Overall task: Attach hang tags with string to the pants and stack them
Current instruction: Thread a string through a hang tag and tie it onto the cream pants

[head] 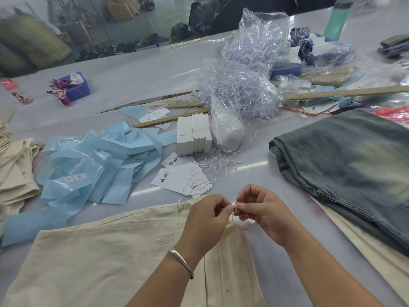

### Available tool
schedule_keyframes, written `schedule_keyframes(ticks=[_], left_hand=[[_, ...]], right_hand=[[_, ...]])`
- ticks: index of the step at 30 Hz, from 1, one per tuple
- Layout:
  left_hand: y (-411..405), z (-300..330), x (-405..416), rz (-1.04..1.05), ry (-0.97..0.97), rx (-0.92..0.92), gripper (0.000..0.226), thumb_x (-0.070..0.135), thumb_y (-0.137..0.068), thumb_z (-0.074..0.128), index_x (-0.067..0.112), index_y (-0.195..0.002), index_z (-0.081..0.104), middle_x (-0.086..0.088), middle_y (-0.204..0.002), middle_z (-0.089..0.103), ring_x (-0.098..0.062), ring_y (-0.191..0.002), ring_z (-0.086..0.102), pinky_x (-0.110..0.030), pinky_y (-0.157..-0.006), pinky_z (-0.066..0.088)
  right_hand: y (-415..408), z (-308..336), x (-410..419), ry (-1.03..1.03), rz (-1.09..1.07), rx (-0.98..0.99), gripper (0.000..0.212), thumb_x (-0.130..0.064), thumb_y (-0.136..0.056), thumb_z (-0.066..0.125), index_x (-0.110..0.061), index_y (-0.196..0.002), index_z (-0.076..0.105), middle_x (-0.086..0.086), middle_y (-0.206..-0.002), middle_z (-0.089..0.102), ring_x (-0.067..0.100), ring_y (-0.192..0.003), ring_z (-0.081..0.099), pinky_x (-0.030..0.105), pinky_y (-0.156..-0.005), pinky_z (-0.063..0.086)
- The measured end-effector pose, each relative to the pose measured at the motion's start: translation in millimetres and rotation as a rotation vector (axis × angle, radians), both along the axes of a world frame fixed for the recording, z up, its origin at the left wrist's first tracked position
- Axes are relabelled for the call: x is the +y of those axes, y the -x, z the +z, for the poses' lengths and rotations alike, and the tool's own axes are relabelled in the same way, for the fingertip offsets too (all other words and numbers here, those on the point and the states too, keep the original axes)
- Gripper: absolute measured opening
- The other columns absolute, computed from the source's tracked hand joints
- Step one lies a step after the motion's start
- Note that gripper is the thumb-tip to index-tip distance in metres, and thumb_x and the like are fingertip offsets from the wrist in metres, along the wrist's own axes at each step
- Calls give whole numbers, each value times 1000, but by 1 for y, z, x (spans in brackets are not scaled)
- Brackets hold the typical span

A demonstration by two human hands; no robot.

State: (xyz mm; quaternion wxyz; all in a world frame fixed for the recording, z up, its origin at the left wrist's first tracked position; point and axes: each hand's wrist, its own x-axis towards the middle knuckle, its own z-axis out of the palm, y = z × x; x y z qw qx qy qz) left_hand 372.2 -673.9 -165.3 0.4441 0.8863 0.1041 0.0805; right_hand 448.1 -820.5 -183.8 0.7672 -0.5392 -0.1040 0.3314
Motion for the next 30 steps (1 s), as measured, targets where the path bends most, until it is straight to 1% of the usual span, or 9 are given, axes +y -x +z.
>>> schedule_keyframes(ticks=[5,11,17,19,21,23,26,28,30], left_hand=[[1,1,1,12,97,25,23,13,-88,63,23,-67,64,16,-59,54,-1,-58,46,-14,-57,37],[0,1,-1,24,63,17,17,14,-87,64,19,-70,64,13,-61,54,-1,-60,47,-13,-59,38],[1,2,-1,16,41,-3,21,12,-84,64,23,-66,62,17,-64,56,0,-62,50,-12,-60,38],[0,1,-1,18,39,-8,20,13,-85,64,22,-67,62,17,-64,56,-1,-63,49,-12,-59,38],[0,0,0,7,5,-19,18,15,-86,64,21,-69,63,12,-64,55,-3,-64,49,-14,-59,37],[1,-2,1,-23,-78,-34,17,16,-86,63,22,-70,62,8,-67,56,-6,-68,50,-17,-61,38],[2,-4,3,-58,-157,-35,16,17,-88,63,22,-72,62,7,-69,57,-7,-71,50,-21,-64,40],[1,-5,7,-71,-103,-14,14,17,-87,66,20,-73,65,6,-69,60,-6,-69,51,-20,-63,41],[-2,-6,13,-84,75,39,13,16,-84,70,17,-72,67,2,-69,65,-3,-63,52,-18,-62,42]], right_hand=[[1,1,0,13,0,-13,15,14,-81,59,-1,-80,58,19,-69,63,28,-66,53,24,-57,47],[3,-1,2,75,-38,-36,15,14,-81,59,-2,-81,58,17,-68,64,30,-69,53,28,-59,42],[5,-1,2,44,-40,53,16,13,-82,58,-3,-81,58,17,-69,63,23,-63,53,24,-58,42],[5,0,2,44,-37,59,16,12,-81,59,-4,-81,58,17,-69,62,22,-62,54,24,-58,43],[5,0,2,65,-41,26,16,12,-80,61,-4,-81,58,17,-69,63,24,-63,54,25,-59,43],[5,0,3,88,-45,-38,15,11,-79,63,-3,-80,58,18,-69,63,27,-65,53,26,-59,43],[7,1,3,99,-42,-125,16,11,-79,63,-3,-79,57,14,-66,63,28,-67,52,24,-58,45],[8,1,3,83,-30,-136,17,13,-80,61,-3,-79,56,12,-66,63,28,-68,53,23,-58,45],[8,2,2,66,-16,-131,16,12,-78,61,-3,-79,55,12,-66,62,28,-68,54,23,-59,46]])
